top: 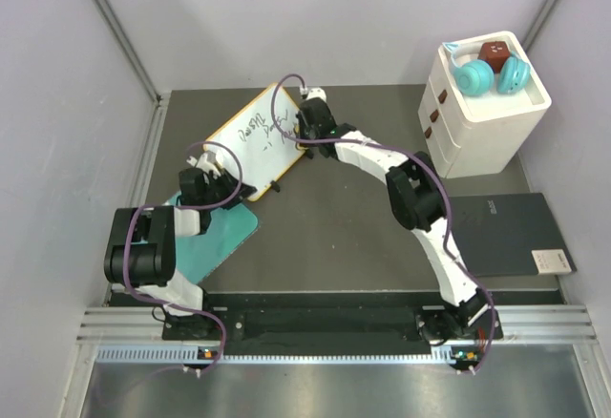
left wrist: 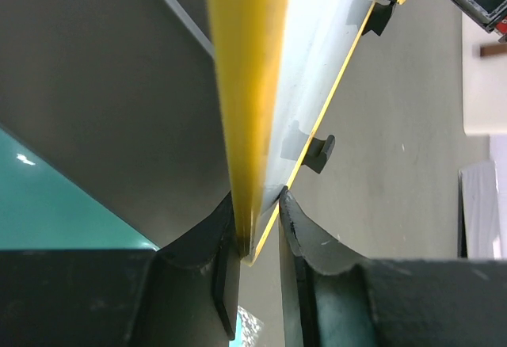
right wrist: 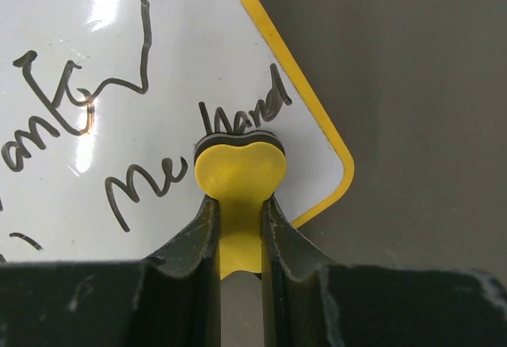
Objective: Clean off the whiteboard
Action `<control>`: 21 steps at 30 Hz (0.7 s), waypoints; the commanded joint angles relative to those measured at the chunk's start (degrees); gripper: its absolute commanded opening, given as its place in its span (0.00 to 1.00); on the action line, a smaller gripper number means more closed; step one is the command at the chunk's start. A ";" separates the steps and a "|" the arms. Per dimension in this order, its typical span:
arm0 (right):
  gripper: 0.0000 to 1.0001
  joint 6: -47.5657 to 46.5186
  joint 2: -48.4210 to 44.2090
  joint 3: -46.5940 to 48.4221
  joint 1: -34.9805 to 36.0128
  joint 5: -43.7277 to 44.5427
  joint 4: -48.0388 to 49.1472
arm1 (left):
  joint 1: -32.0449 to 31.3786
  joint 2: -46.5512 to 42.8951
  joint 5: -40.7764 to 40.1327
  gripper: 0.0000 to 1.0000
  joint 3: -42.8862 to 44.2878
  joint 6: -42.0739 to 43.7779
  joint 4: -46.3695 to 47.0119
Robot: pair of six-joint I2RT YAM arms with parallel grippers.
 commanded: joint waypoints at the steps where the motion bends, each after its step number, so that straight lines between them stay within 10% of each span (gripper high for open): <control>1: 0.00 -0.28 -6.25 -12.42 -1.66 2.75 -11.03 | -0.11 1.09 -0.12 0.00 -0.03 0.92 -4.79; 12: 0.00 -0.36 -18.47 -30.81 -1.57 0.11 3.29 | -0.19 2.76 4.28 0.00 0.14 2.50 -4.08; 21: 0.00 -4.32 -12.51 -18.87 -1.57 -0.15 3.92 | -0.72 -0.05 3.14 0.00 0.40 5.92 -6.89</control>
